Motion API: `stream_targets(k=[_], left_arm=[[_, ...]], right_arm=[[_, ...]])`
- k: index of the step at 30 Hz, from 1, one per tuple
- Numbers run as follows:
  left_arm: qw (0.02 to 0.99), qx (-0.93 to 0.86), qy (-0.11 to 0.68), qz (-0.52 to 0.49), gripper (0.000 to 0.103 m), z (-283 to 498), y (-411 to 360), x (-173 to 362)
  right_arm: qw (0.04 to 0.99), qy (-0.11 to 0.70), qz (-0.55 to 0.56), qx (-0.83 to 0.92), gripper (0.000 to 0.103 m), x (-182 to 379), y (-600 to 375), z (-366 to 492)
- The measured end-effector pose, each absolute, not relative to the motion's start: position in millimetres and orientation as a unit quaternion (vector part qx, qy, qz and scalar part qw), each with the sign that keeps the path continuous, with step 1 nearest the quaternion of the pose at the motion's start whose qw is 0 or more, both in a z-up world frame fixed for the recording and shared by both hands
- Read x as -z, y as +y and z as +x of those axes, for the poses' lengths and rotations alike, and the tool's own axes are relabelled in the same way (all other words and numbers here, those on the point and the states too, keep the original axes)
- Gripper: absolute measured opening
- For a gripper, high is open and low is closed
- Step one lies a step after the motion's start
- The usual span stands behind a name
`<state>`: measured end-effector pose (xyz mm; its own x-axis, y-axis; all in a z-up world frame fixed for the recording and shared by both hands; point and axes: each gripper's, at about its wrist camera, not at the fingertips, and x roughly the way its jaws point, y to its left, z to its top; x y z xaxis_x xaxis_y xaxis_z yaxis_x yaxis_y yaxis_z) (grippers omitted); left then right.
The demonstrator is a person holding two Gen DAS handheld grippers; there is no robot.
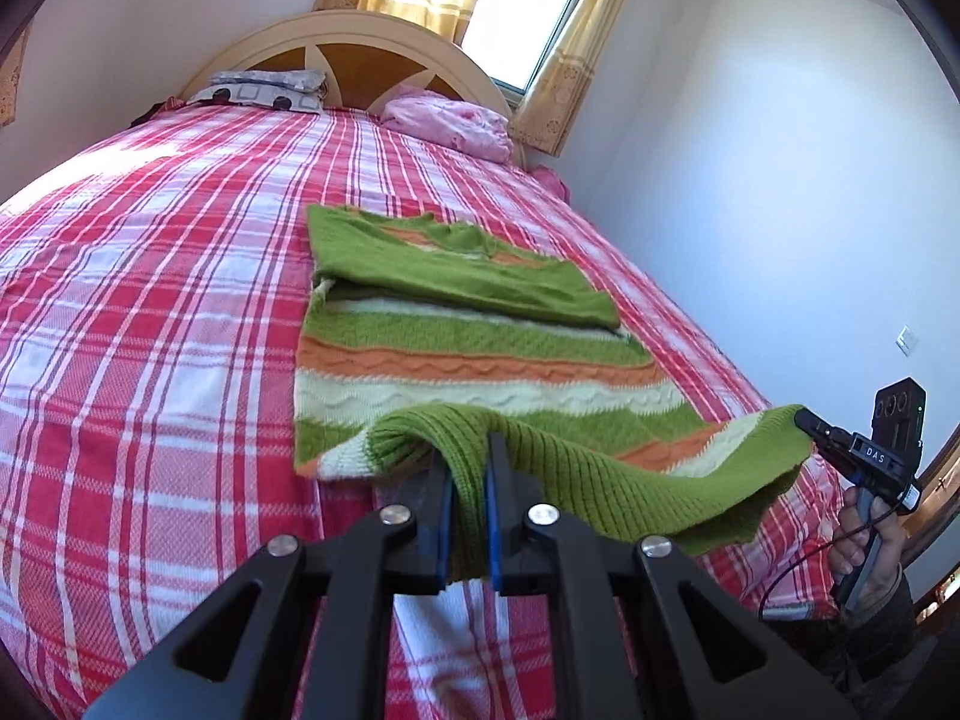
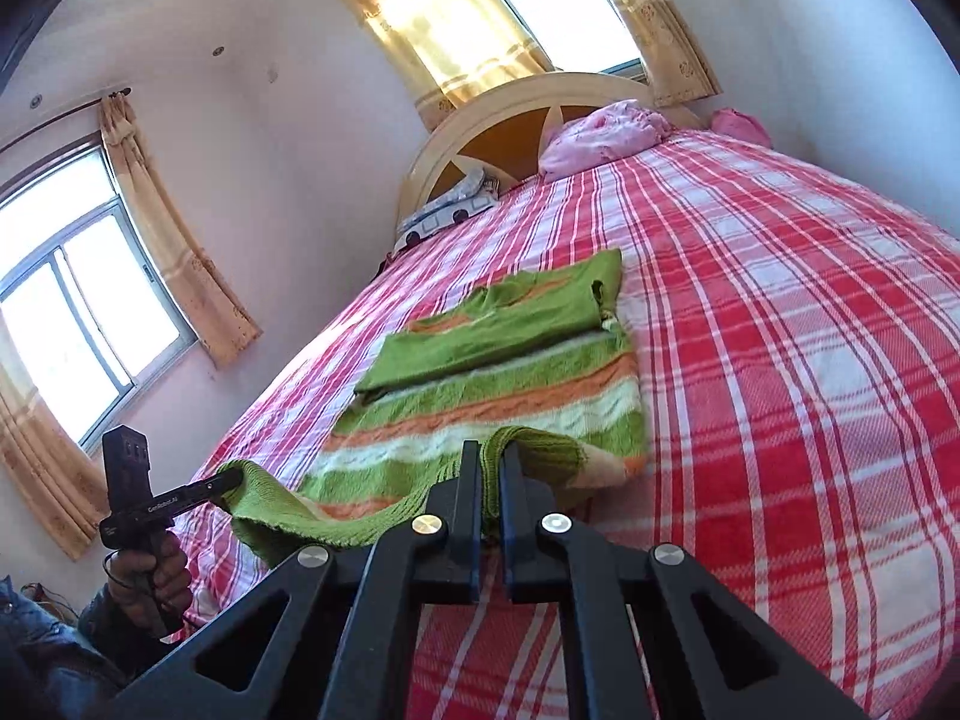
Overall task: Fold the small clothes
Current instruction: 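Lift the hem with both grippers and fold it over toward the collar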
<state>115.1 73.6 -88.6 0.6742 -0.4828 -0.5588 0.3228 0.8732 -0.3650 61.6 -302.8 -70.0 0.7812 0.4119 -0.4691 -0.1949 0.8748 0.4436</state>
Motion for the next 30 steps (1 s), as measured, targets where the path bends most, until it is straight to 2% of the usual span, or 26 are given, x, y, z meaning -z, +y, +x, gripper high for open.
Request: stream_targets(k=[13,30], left_arm=[[0.918,0.199,0.312,-0.143,0.009,170,79,66],[0.929,0.187,0.289,-0.133,0.009,256,79,40]], right_arm=[[0.937,0.249,0.179,-0.168,0.004,39,-296,125],[0.947,0.239,0.148,-0.158,0.004,10,-289,229]])
